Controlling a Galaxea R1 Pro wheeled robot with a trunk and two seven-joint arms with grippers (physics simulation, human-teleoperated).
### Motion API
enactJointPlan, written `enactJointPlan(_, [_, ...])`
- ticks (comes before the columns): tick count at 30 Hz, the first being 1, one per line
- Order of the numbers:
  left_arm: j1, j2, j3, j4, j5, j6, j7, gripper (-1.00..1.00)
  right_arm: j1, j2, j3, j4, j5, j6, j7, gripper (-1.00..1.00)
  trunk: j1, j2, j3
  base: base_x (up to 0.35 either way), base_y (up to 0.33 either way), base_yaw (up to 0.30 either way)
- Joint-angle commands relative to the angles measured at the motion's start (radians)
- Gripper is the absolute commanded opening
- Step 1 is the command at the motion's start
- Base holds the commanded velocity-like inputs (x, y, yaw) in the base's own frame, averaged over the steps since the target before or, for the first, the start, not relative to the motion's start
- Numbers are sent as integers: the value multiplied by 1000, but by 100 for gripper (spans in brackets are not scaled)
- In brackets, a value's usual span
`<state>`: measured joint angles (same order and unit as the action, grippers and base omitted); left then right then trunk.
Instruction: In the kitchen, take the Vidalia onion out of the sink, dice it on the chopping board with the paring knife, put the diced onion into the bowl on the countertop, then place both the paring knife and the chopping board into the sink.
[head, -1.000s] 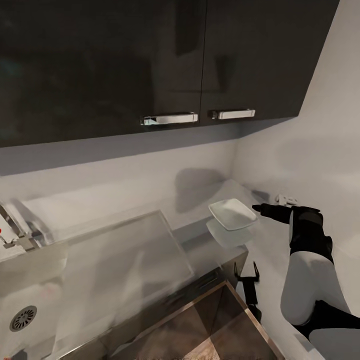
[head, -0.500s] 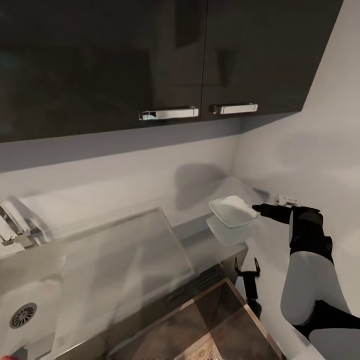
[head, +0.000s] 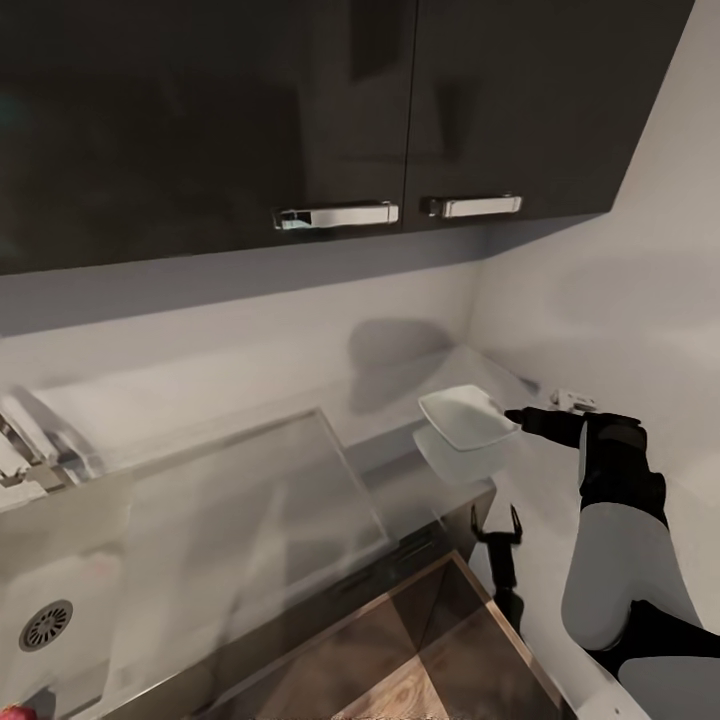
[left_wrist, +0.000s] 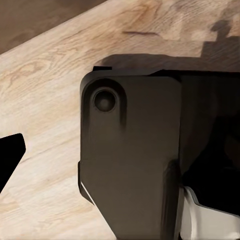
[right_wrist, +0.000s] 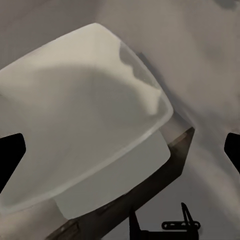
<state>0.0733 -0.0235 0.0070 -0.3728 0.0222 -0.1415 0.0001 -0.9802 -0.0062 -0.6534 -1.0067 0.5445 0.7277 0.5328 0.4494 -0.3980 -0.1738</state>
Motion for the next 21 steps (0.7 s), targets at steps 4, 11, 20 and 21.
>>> enactJointPlan(4, [0, 0, 1, -2, 2, -1, 0, 100, -1, -3, -5, -1, 10, 2, 11, 100, 1, -2, -8, 0, 0, 0])
enactJointPlan(11, [0, 0, 1, -1, 2, -1, 0, 100, -1, -4, -6, -1, 9, 2, 13, 100, 1, -2, -20, 0, 0, 0])
enactJointPlan(20, [0, 0, 1, -3, 2, -1, 0, 100, 0, -5, -6, -1, 9, 2, 13, 100, 1, -2, -35, 1, 0, 0])
enactJointPlan(21, [0, 0, 1, -3, 2, -1, 0, 100, -1, -5, -6, -1, 9, 2, 13, 100, 1, -2, -36, 18, 0, 0])
